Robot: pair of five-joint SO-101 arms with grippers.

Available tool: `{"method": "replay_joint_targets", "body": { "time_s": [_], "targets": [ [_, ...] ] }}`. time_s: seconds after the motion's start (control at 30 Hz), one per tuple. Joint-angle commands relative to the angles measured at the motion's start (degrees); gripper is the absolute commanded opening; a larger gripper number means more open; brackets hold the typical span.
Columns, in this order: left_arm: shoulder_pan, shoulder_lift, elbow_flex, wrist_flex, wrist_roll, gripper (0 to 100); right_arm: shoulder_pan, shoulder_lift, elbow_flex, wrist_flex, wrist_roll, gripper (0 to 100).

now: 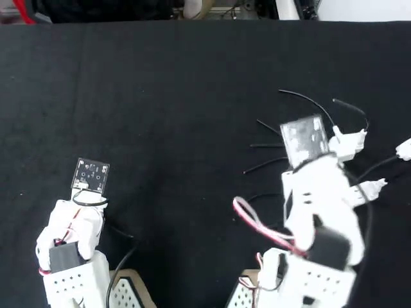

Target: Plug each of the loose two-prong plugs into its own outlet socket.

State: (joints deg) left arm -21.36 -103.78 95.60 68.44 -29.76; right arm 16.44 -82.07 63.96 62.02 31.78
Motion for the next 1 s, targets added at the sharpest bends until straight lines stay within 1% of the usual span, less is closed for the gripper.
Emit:
{"method": "replay_joint_targets", "body": {
  "time_s": [0.0,0.1,0.17,0.23,0.33,0.47,0.57,0.63,0.97],
  "targets": [
    [0.2,-0.4,-0.2,-2.1,0.3,4,-0.7,-14.9,17.4,-9.2,-6.0,1.6],
    [0.2,-0.4,0.4,-3.3,0.3,3,-1.1,-26.0,28.4,-10.4,-10.0,1.3],
    [0.3,-0.4,0.5,-3.2,0.3,3,-2.2,-25.5,32.3,-10.6,-11.3,1.5],
    [0.3,-0.4,0.5,-3.2,0.3,3,-4.2,-22.5,32.7,-9.2,-11.3,1.5],
    [0.3,-0.4,0.5,-3.2,0.3,3,-10.5,-19.8,32.8,-5.4,-11.3,1.5],
    [0.3,-0.4,0.5,-3.3,0.3,3,-19.3,-19.6,32.8,2.5,-11.3,1.5],
    [0.1,-0.4,1.7,-4.9,0.3,3,-23.4,-19.6,32.8,7.5,-10.9,1.5],
    [0.1,-0.4,1.7,-5.4,0.3,3,-23.5,-19.6,32.8,9.2,-10.9,1.5],
    [0.1,-0.4,1.7,-5.4,0.3,3,-23.6,-19.6,32.8,9.2,-10.9,1.4]
  ]
}}
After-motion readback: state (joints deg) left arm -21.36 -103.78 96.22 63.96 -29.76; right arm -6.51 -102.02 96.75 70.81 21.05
